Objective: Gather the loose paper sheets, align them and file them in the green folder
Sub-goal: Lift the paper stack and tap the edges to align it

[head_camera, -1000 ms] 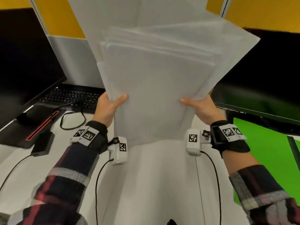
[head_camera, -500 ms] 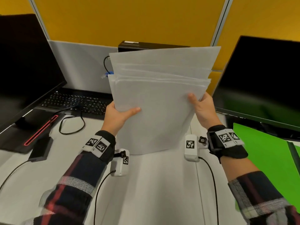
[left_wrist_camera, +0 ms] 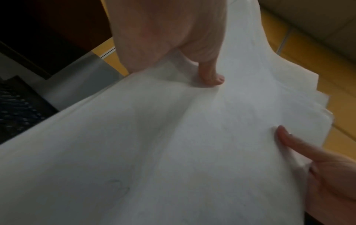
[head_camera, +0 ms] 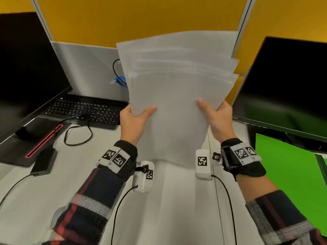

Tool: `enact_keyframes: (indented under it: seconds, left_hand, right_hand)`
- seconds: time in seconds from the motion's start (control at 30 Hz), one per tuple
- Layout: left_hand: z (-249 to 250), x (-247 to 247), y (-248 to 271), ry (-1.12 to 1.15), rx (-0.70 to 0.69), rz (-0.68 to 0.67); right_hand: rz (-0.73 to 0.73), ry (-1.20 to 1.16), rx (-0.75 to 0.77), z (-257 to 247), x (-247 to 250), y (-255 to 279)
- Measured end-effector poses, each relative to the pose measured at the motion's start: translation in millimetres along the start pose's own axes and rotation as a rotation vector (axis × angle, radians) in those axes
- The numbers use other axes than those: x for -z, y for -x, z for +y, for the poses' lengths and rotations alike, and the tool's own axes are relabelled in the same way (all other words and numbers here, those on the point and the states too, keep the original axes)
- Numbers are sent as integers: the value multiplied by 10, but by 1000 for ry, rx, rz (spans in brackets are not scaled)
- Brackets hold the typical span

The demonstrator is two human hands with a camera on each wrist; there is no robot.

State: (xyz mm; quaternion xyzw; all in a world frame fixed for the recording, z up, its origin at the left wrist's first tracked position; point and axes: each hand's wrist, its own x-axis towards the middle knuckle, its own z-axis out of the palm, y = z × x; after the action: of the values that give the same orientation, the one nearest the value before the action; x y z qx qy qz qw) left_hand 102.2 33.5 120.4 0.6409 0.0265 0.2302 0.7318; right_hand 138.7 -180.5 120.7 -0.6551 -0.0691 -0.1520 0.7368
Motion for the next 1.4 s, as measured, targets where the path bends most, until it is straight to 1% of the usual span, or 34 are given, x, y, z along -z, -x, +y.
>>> enact_keyframes:
  seconds: [0.07,0.13,0.2,0.27,0.37,0.47,0.53,0.67,0.8,0.9,1.07,1.23,1.3,1.4]
  left_hand:
    - [56,12,-30,16,-21,-6]
    - [25,53,-50,34,-9,-14]
    - [-95,113,-30,17,45,-32]
    - [-246,164,23,-10,112,-37]
    - [-386,204,109,-31,151,-37]
    - [-406,198,140,4,132,-19]
    - [-373,181,143,38,117,-8]
    - [-372,196,170,103,99,-20]
    - [-410,187,212,98,135,-54]
    - [-259,108,156,100,87,-47]
    - [103,-12,3,80,-25,-89]
    - [525,-104,-156,99,-277,-65]
    - [620,-118,-224,60,-344,-55]
    - [625,-108,-269,38,-343,-67]
  right_hand:
    - [-5,-6,61,-89,73,-61]
    - [-68,12,50,-72,140,-69]
    - [-151,61,-59,54,185,-27]
    - [-200,105,-175,238,214,36]
    - [-161,73,-227,413,182,114]
    - [-85,39,-213,429,107,150]
    - [-42,0,-185,347,68,140]
    - [-43,-88,-139,240,38,135]
    - [-36,-31,-157,312,64,178]
    - [-53,-29,-131,225,46,117]
    - [-45,-18,-44,27,-27,42]
    - [-24,3,-5,-65,-11,2]
    - [-19,6,16,-117,-14,-7]
    - [-23,6,65,-229,-20,-14]
